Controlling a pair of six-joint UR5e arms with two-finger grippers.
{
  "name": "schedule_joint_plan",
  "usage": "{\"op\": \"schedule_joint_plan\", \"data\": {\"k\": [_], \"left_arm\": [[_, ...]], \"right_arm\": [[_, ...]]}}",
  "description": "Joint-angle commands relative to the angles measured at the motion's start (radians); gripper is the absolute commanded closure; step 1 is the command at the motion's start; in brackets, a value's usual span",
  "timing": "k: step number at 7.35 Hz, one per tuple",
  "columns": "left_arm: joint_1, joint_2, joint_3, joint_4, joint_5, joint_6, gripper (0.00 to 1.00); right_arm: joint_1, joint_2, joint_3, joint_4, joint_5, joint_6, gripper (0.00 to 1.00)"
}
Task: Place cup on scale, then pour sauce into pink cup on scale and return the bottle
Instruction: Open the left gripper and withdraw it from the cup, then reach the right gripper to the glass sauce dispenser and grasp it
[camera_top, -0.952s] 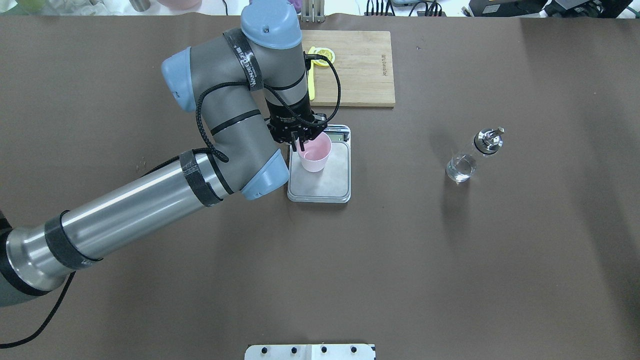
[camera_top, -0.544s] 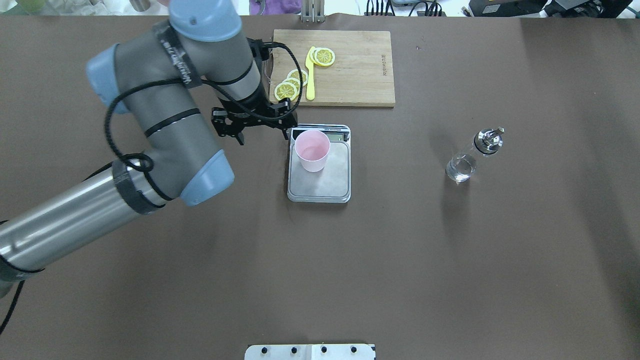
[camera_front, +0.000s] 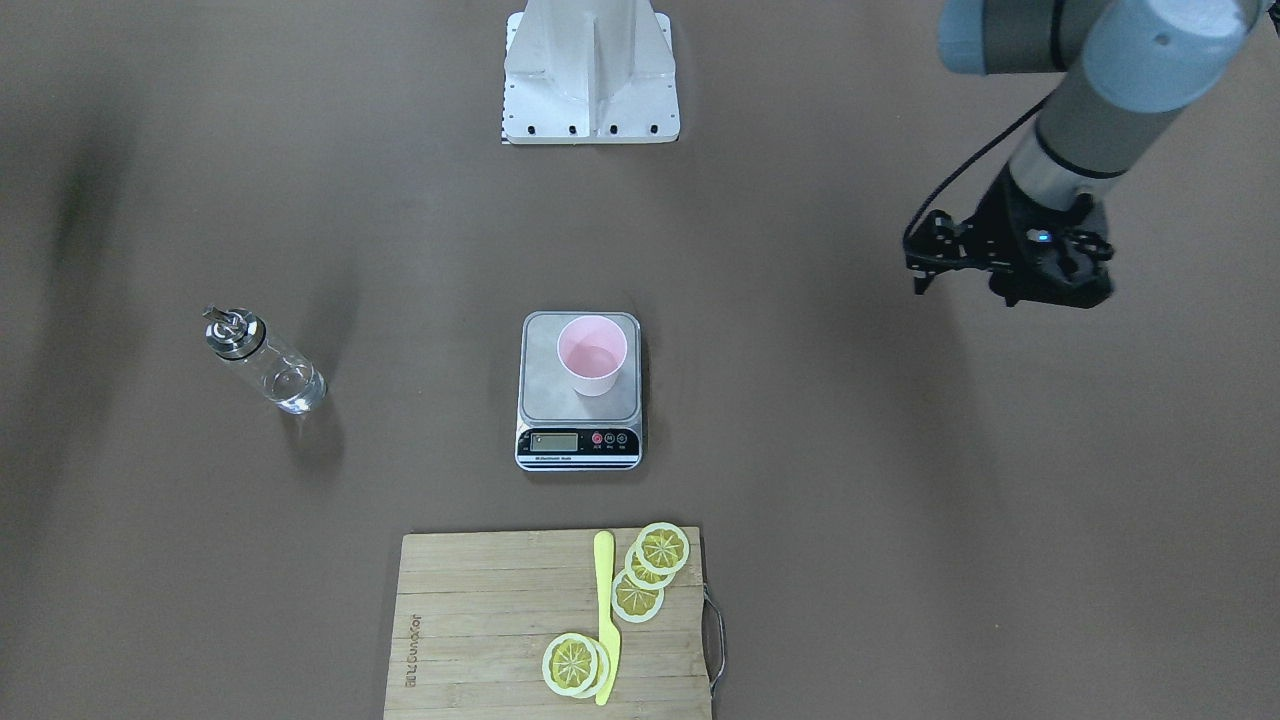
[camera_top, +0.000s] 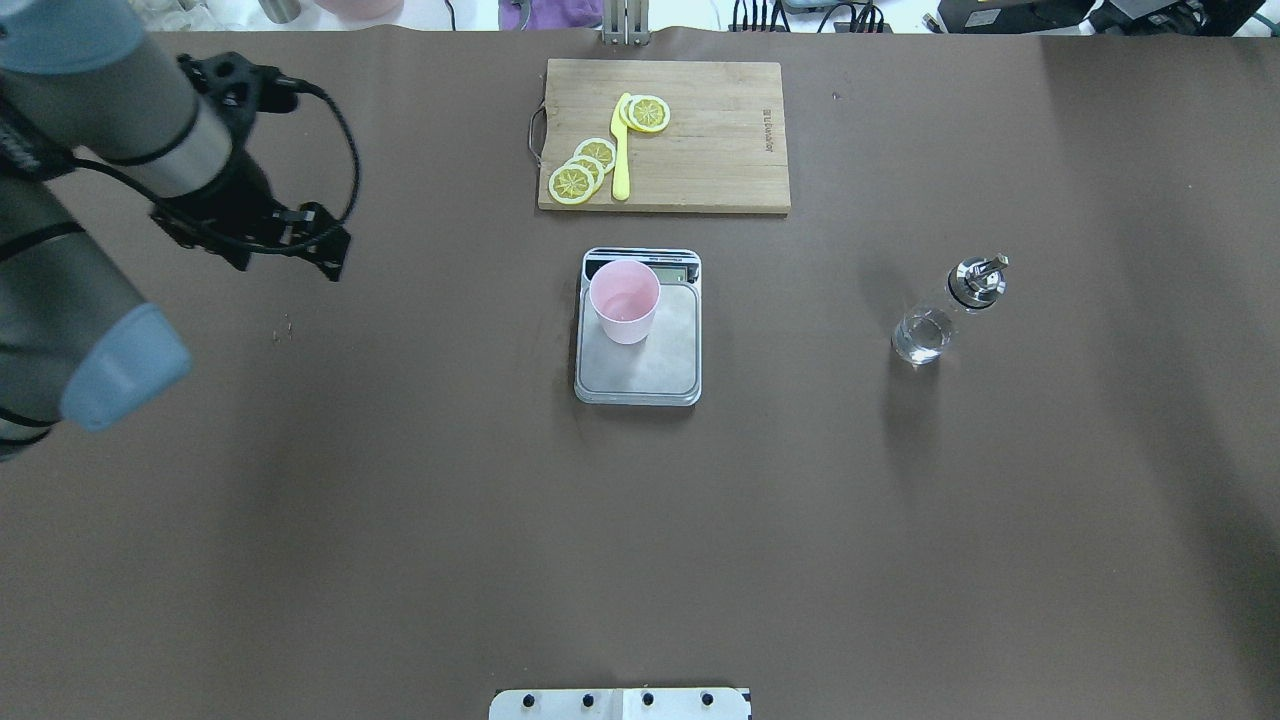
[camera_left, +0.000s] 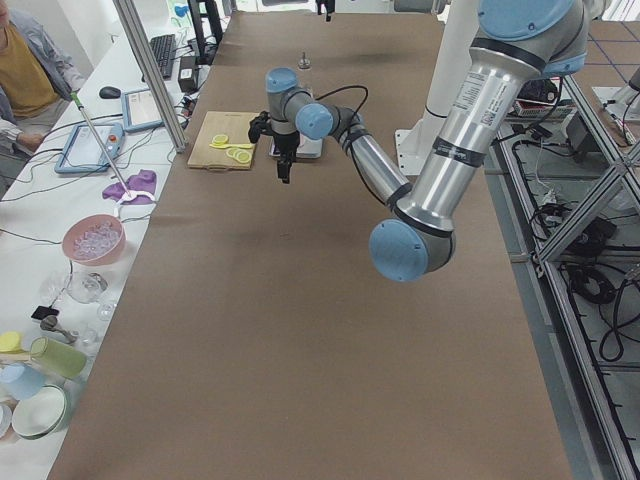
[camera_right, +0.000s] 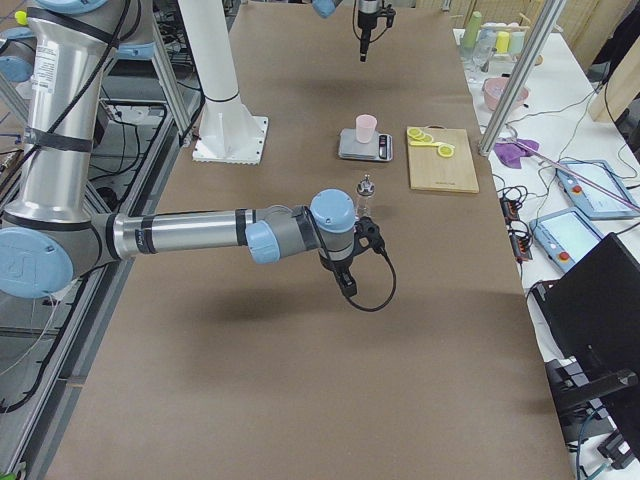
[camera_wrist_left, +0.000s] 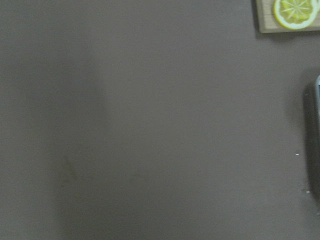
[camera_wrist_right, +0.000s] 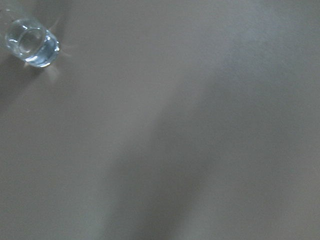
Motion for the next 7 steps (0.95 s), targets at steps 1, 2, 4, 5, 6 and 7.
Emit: {"op": "schedule_joint_plan", "data": {"k": [1,2,4,5,6,7], "left_arm": [[-0.200,0.103,0.042,0.005,-0.080,0.329,0.03],[-0.231,0.103,0.078,0.004,-0.088,0.377,0.02],[-0.273,0.100,0.136,0.002,-0.090,0.456,0.02],[-0.296,0.102,0.156,0.004,-0.090,0.511,0.03],[-0.314,0.103,0.158,0.005,-0.090,0.530,0.03],[-0.316,0.103,0.158,0.005,-0.090,0.530,0.03]], "right_arm": [[-0.165,0.035,-0.004,0.135,-0.040,0.022,0.12],[-0.207,0.099,-0.019,0.133,-0.043,0.010,0.14],[-0.255,0.144,-0.044,0.185,-0.123,0.016,0.00],[-0.279,0.156,-0.053,0.195,-0.127,0.022,0.00],[-0.292,0.170,-0.059,0.208,-0.124,0.080,0.01],[-0.301,0.196,-0.059,0.218,-0.130,0.170,0.09]]}}
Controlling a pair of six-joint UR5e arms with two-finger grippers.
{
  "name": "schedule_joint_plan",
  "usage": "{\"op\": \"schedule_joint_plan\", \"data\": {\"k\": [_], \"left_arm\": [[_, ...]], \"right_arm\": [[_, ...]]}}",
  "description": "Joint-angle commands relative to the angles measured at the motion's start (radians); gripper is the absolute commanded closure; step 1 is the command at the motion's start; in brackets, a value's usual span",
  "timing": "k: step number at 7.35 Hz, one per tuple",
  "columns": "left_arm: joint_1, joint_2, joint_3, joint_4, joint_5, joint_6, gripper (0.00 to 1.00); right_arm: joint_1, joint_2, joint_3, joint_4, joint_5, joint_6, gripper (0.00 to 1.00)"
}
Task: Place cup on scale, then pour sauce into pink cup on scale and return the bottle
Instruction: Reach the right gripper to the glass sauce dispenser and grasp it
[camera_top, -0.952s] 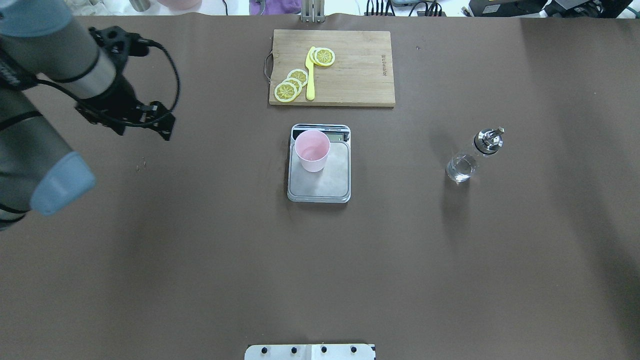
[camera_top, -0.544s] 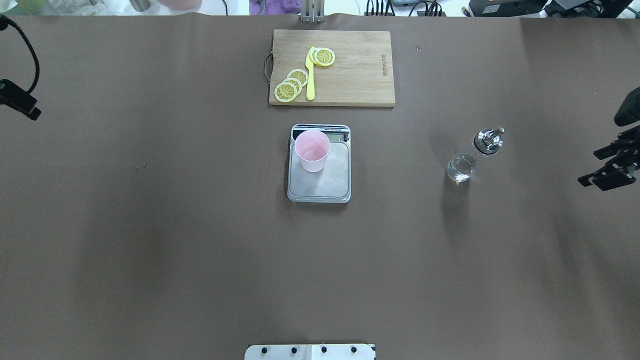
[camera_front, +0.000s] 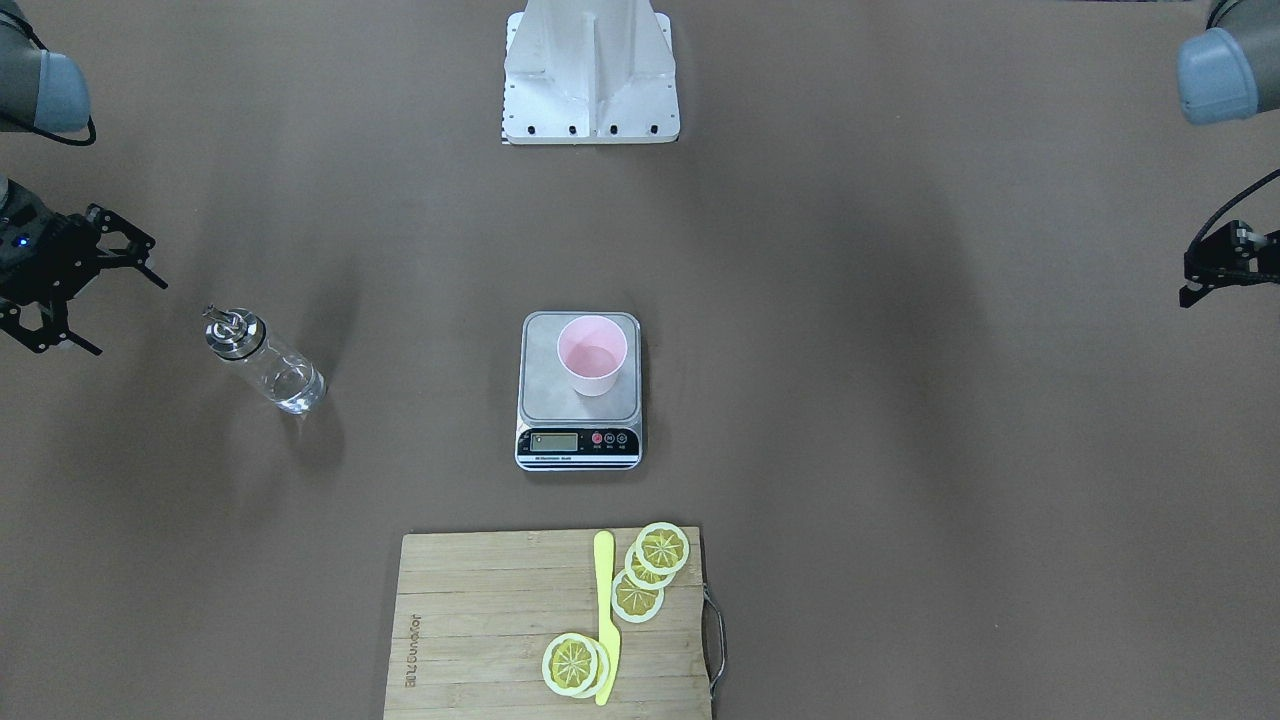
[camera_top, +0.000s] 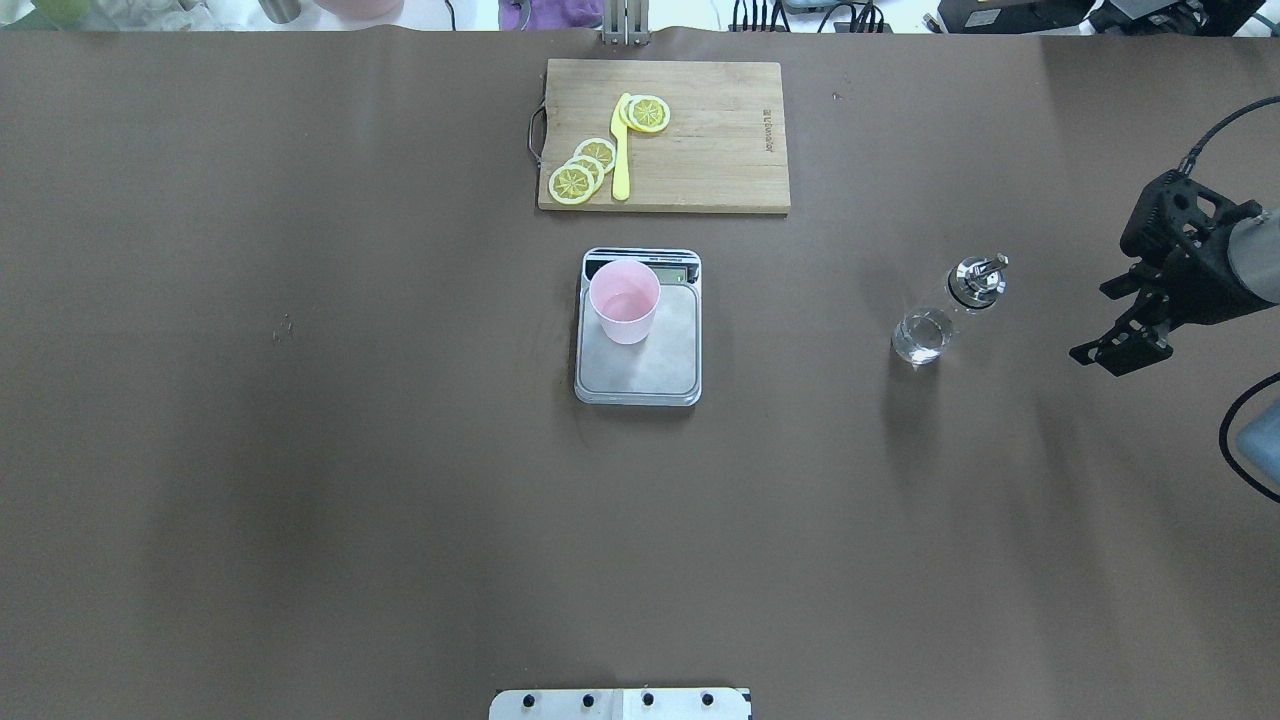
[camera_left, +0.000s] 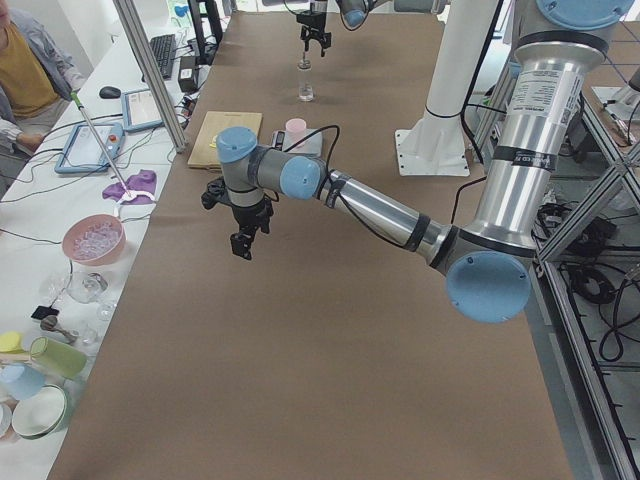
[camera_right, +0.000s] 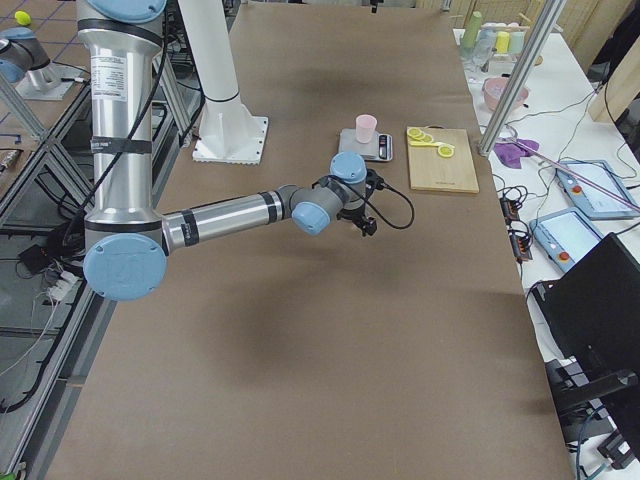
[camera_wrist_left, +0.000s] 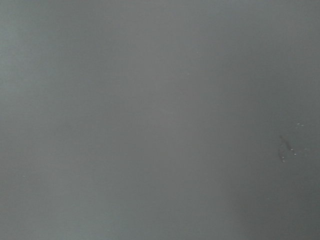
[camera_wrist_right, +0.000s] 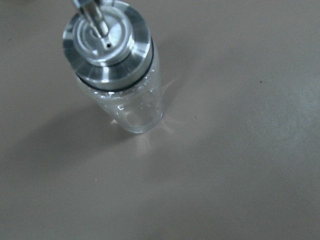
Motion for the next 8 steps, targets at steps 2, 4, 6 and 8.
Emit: {"op": "schedule_joint_plan", "data": {"k": [2,4,6,8], "left_arm": [[-0.013,0.001,0.006,0.002,0.000,0.016,0.03],[-0.018,0.001,0.017,-0.001,0.000,0.016,0.03],[-0.028,0.001,0.017,-0.001,0.000,0.016,0.03],[-0.036,0.001,0.011,0.001,0.001,0.014,0.02]], "right_arm": [[-0.067,0.046,-0.064,0.193,-0.039,0.112,0.22],[-0.075,0.055,-0.176,0.429,-0.041,0.190,0.25],[-0.080,0.098,-0.217,0.501,-0.042,0.253,0.25],[-0.083,0.103,-0.287,0.641,-0.047,0.313,0.25]]}}
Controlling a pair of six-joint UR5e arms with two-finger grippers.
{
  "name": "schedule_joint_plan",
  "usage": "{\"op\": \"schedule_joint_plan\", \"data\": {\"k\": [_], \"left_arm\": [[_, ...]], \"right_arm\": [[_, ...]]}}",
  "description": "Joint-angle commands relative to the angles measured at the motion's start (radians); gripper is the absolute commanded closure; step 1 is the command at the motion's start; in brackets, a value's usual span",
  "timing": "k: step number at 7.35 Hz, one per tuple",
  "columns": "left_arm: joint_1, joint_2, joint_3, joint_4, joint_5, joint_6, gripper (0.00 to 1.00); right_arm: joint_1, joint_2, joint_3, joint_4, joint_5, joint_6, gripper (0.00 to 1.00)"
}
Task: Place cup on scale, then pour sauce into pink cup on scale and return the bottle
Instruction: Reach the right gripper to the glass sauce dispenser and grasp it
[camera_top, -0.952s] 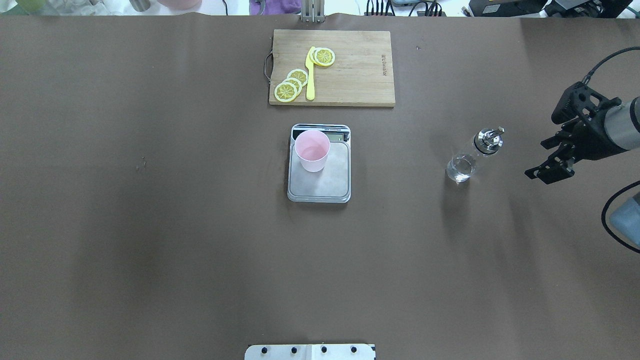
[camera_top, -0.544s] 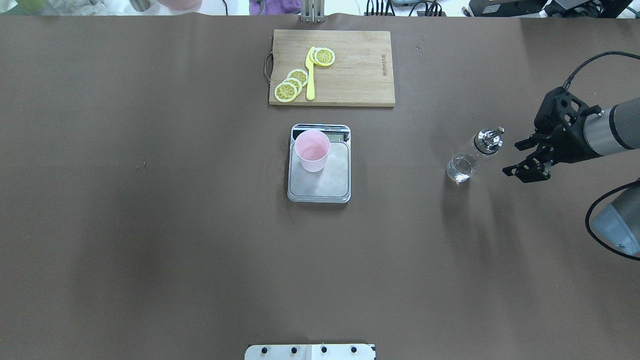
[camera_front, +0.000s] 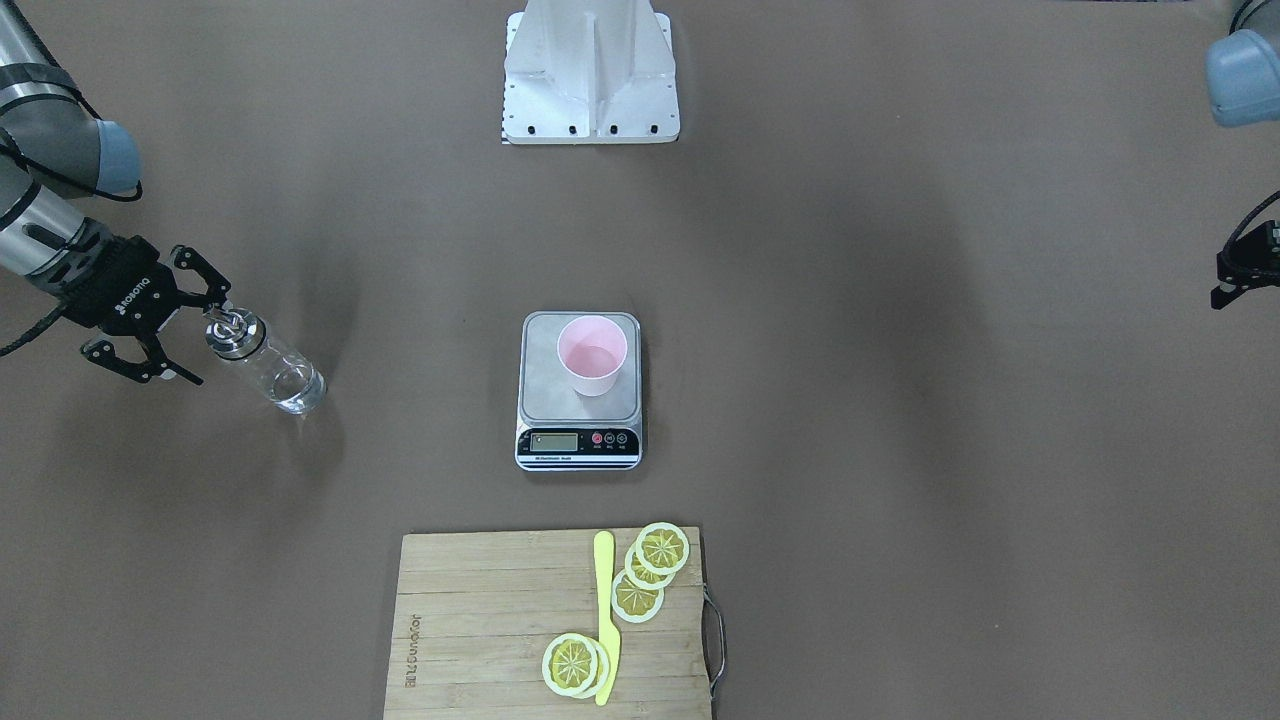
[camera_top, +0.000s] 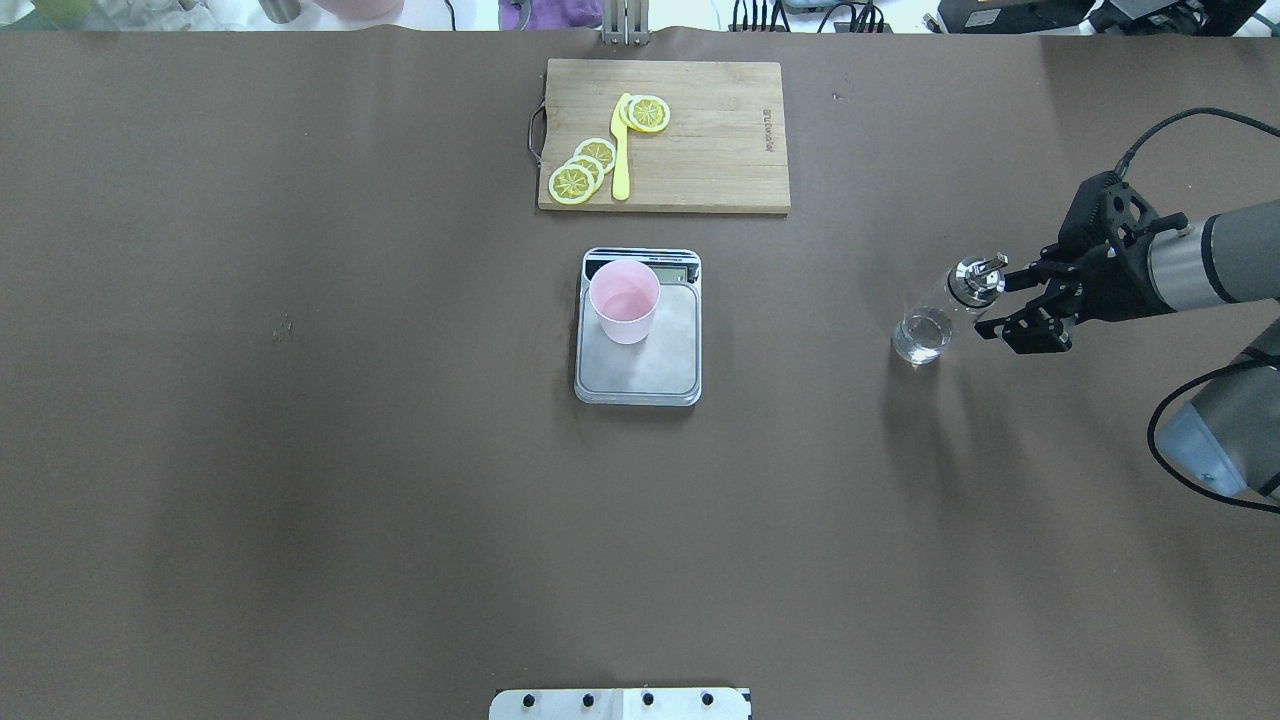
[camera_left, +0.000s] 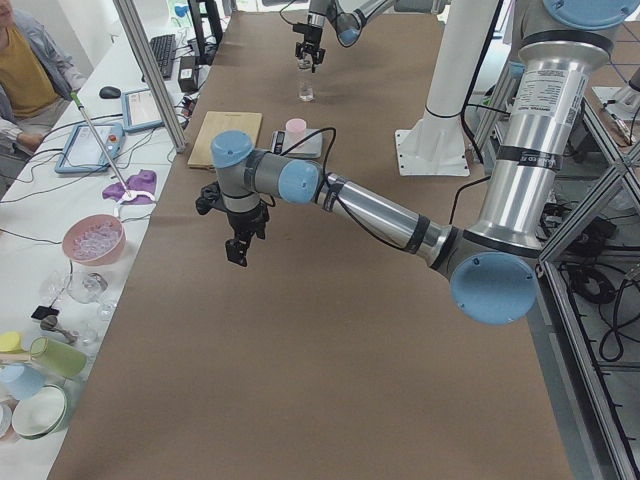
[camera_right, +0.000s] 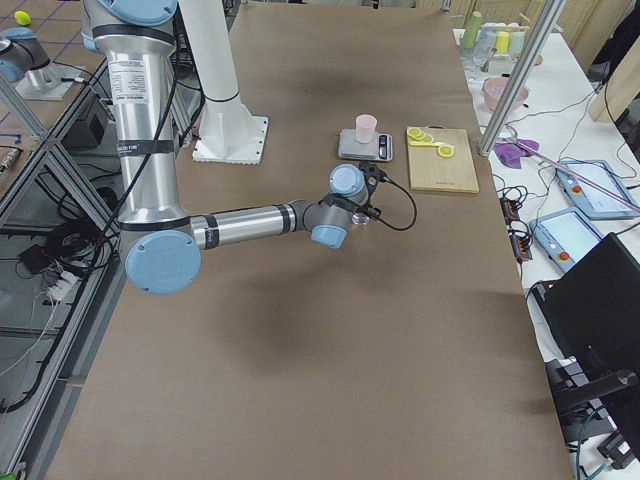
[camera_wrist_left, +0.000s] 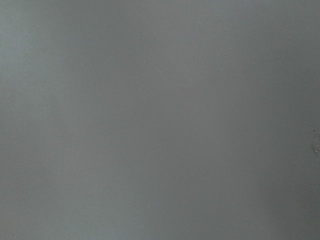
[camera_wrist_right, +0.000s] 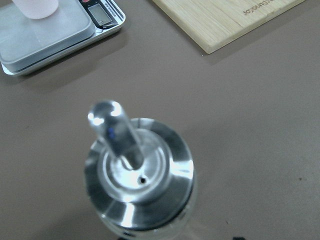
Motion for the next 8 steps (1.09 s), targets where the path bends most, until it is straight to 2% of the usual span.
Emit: {"op": "schedule_joint_plan", "data": {"k": [1,2,3,5,6,7,8], "left_arm": [[-0.012,-0.002,-0.004,0.001,0.001,-0.001,0.03],[-0.012,-0.002,-0.004,0.001,0.001,-0.001,0.02],[-0.012,-0.002,-0.004,0.001,0.001,-0.001,0.03],[-0.018,0.000,-0.006,0.001,0.003,-0.003,0.03],[-0.020,0.000,-0.010,0.001,0.003,-0.003,0.02],[-0.023,0.000,-0.013,0.001,0.003,-0.003,0.02],[-0.025,0.000,-0.014,0.001,0.003,-0.003,0.02]], "right_arm": [[-0.029,0.010,-0.124,0.258,-0.027,0.130,0.24],[-0.042,0.019,-0.148,0.324,-0.039,0.183,0.24],[-0.052,0.019,-0.146,0.328,-0.051,0.186,0.17],[-0.061,0.024,-0.143,0.331,-0.090,0.197,0.09],[-0.063,0.036,-0.137,0.331,-0.107,0.197,0.09],[-0.069,0.045,-0.137,0.331,-0.127,0.197,0.02],[-0.078,0.045,-0.136,0.333,-0.127,0.197,0.01]]}}
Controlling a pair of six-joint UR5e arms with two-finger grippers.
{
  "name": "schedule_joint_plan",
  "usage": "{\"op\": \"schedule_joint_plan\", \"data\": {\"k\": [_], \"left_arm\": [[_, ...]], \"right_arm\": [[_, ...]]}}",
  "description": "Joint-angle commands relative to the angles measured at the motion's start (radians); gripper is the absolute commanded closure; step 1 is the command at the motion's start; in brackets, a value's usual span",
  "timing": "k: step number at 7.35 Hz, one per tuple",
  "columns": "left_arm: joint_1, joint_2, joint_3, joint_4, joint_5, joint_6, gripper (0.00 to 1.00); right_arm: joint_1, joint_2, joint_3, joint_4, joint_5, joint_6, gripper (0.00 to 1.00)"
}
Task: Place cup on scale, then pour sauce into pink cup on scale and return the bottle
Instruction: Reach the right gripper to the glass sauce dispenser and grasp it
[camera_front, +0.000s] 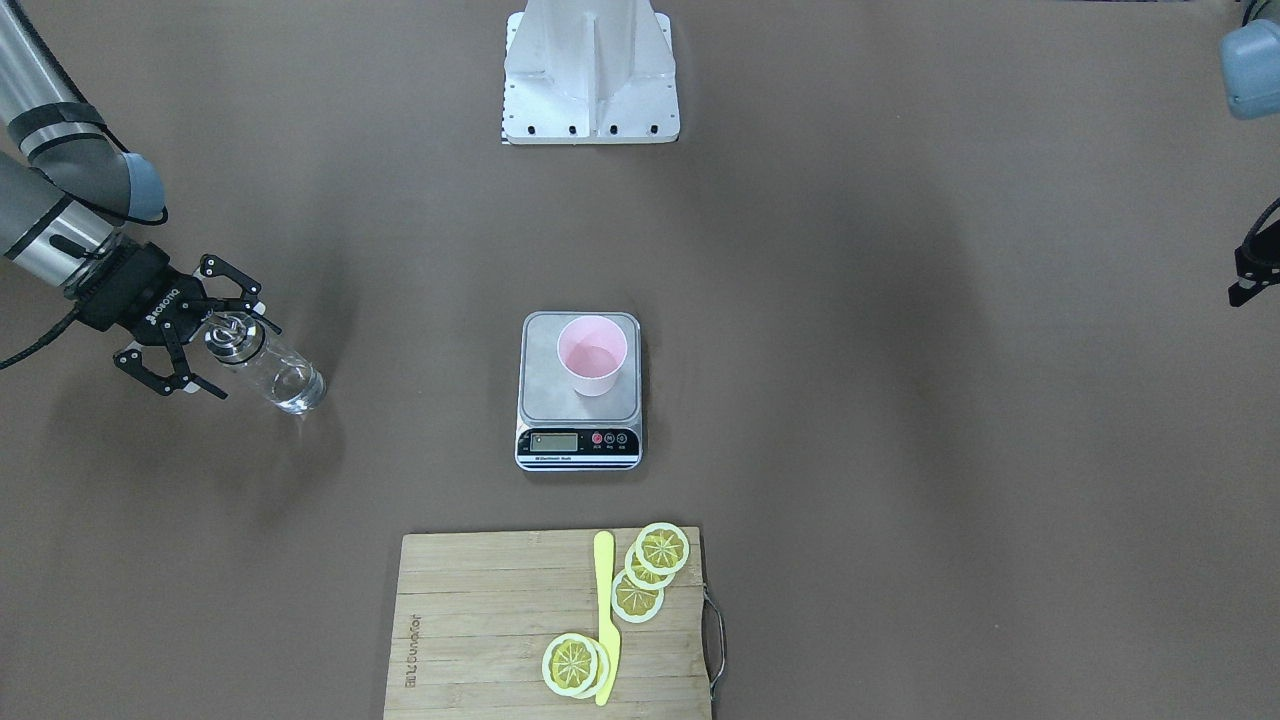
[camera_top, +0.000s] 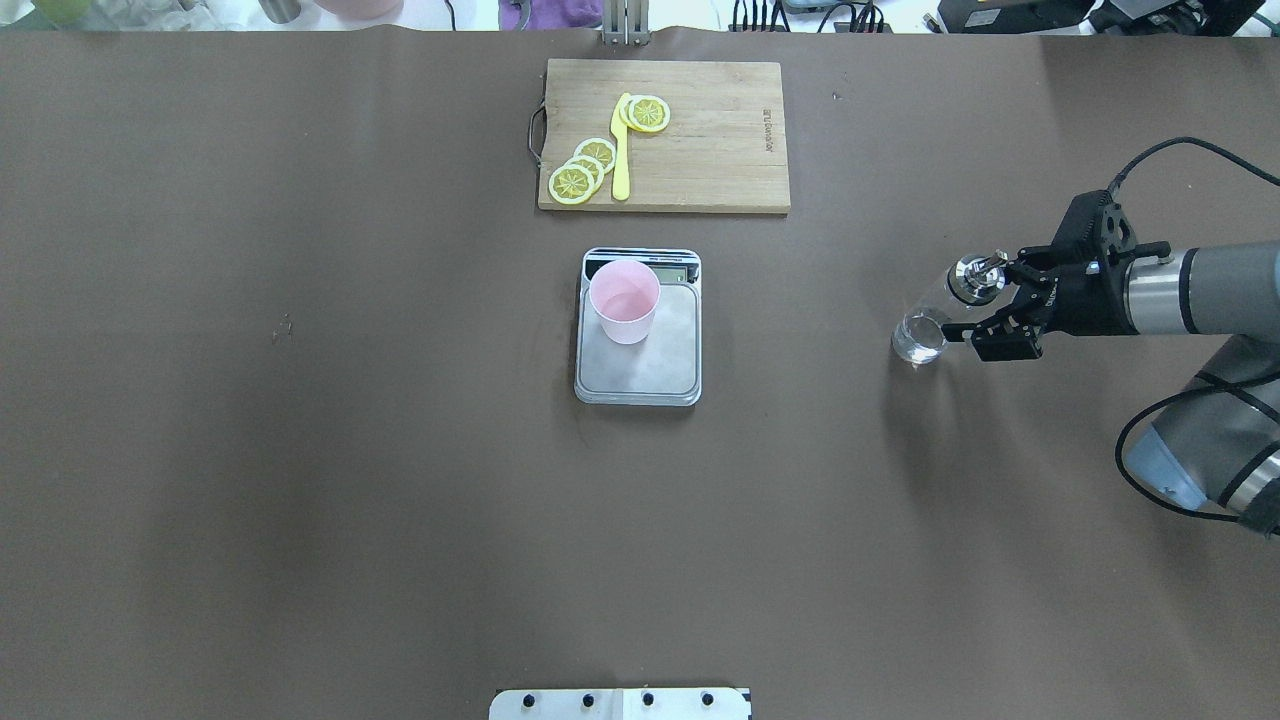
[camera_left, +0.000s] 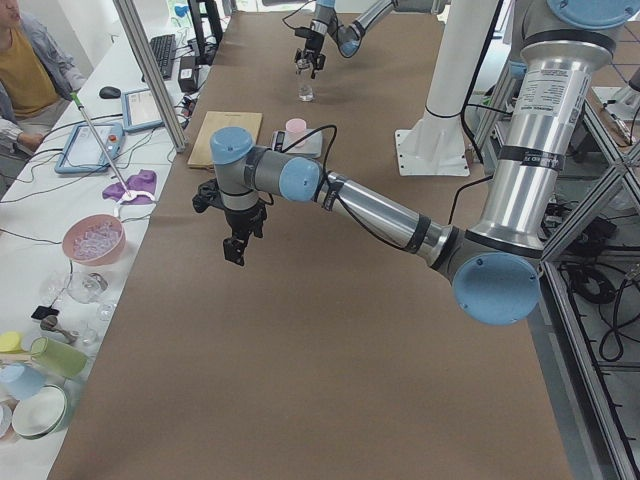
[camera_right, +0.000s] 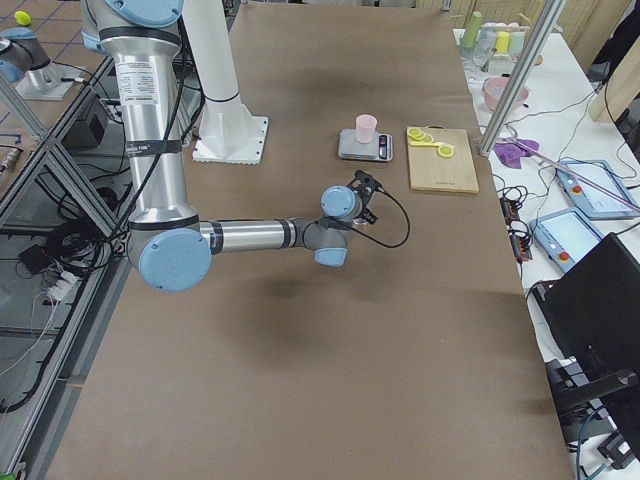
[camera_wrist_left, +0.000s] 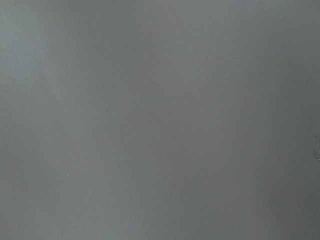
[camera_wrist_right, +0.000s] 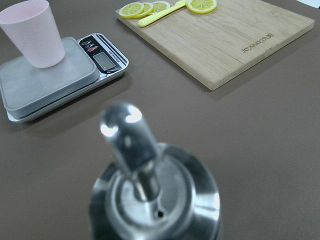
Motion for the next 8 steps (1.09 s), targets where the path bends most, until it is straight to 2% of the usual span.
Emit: {"op": "schedule_joint_plan", "data": {"k": [1,3,6,8], "left_arm": [[-0.003,0.000,-0.002,0.000,0.000,0.000,0.02],[-0.004,0.000,-0.008,0.002,0.000,0.000,0.03],[-0.004,-0.003,-0.029,0.040,0.005,-0.002,0.02],[-0.004,-0.009,-0.032,0.049,0.006,-0.002,0.03]], "right_arm": [[-0.022,0.005,-0.006,0.001,-0.019,0.000,0.01],[-0.049,0.006,-0.010,0.008,-0.041,0.000,0.01],[-0.066,0.006,-0.053,0.148,-0.056,0.046,0.02],[-0.069,0.011,-0.110,0.233,-0.137,0.066,0.02]]}}
